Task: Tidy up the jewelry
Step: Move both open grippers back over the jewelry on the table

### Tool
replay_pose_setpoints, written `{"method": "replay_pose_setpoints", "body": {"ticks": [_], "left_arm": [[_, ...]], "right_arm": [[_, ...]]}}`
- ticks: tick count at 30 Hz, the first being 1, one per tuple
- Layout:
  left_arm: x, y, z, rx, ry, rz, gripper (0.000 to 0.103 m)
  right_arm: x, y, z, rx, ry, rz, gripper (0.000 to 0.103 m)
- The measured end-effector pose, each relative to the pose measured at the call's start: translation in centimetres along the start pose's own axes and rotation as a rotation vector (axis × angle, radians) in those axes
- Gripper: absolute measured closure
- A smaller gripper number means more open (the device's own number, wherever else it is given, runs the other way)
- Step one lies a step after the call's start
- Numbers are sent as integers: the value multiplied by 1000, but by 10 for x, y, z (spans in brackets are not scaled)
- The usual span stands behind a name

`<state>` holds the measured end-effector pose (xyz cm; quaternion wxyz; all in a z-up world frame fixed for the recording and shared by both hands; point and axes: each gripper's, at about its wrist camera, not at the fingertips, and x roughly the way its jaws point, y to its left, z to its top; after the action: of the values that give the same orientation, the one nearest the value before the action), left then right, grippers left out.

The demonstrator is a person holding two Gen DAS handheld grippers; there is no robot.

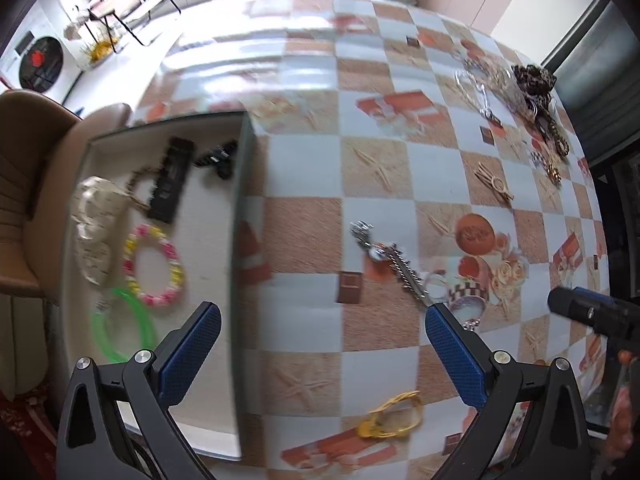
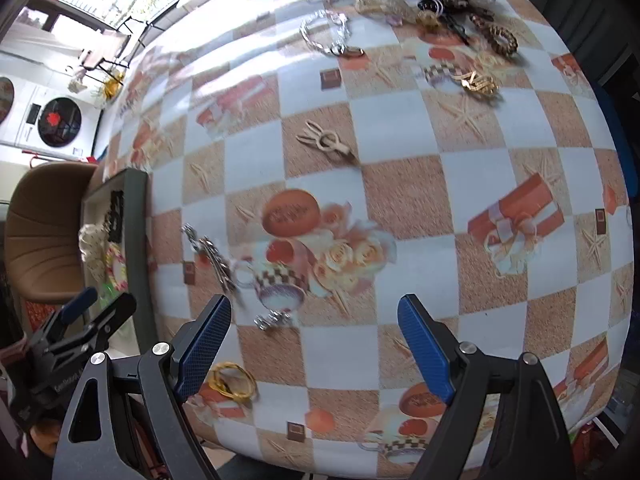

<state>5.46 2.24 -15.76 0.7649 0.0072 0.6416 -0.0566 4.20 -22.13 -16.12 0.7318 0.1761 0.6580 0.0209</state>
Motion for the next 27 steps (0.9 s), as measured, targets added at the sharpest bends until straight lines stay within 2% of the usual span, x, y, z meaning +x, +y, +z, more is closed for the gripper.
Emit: {"method": "replay_pose_setpoints", "body": {"ticks": [7,16,18,23,26,27], "left_arm": [[25,-9,5,-54,69,-35,0],[48,-27,9,-86,104,-59,0],[54,-30,9,-96,115,-62,7],[69,-35,10,-113,140,-46,7],[74,-38,11,-118,147,-40,17],[76,-39,11,-120,151,-38,17]], "right_arm": [[10,-7,5,-57,13,-59,16],[22,-5,41,-186,1,-128,16],[26,-4,48,-211,4,-139,16],[38,-3,64,-260,11,-162,15],[47,-1,72,-289,15,-177,15],[51,0,76,-301,15,-182,16]]}}
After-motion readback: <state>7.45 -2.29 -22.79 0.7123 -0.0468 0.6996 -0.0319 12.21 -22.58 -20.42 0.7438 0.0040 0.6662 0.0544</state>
